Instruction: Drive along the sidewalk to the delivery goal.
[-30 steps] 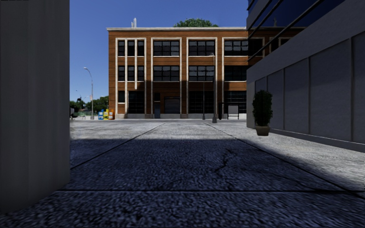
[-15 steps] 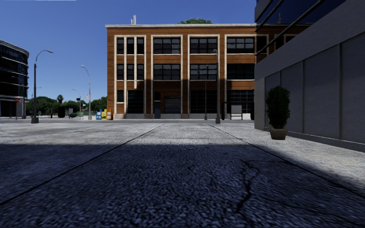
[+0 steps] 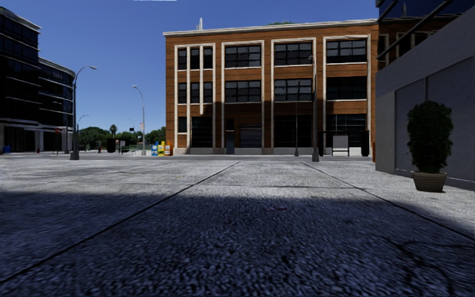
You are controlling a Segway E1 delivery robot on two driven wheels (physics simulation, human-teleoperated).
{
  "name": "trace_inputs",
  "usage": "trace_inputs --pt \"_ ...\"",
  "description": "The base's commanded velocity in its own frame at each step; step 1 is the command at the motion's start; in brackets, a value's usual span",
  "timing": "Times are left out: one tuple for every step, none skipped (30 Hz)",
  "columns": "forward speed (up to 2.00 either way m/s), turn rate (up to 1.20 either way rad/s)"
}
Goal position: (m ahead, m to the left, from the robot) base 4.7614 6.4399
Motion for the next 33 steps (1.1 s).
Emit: trace_inputs --pt "1.38 0.45" --pt "1.38 0.45" --pt "1.37 0.45" --pt "1.37 0.45" --pt "1.37 0.45" --pt "1.37 0.45" --pt "1.37 0.45" --pt "1.37 0.45" --pt "1.37 0.47" --pt "1.37 0.48" --pt "1.37 0.48" --pt "1.37 0.48" --pt "1.37 0.48" --pt "1.37 0.48" --pt "1.37 0.48" --pt "1.37 0.48" --pt "1.37 0.48" --pt "1.37 0.48" --pt "1.37 0.48" --pt "1.37 0.48" --pt "1.37 0.48" --pt "1.37 0.48" --pt "1.37 0.48" --pt "1.37 0.48" --pt "1.38 0.48" --pt "1.38 0.48" --pt "1.38 0.48" --pt "1.38 0.48" --pt "1.38 0.48" --pt "1.38 0.48" --pt "1.38 0.46" --pt "1.38 0.46" --pt "1.38 0.46"
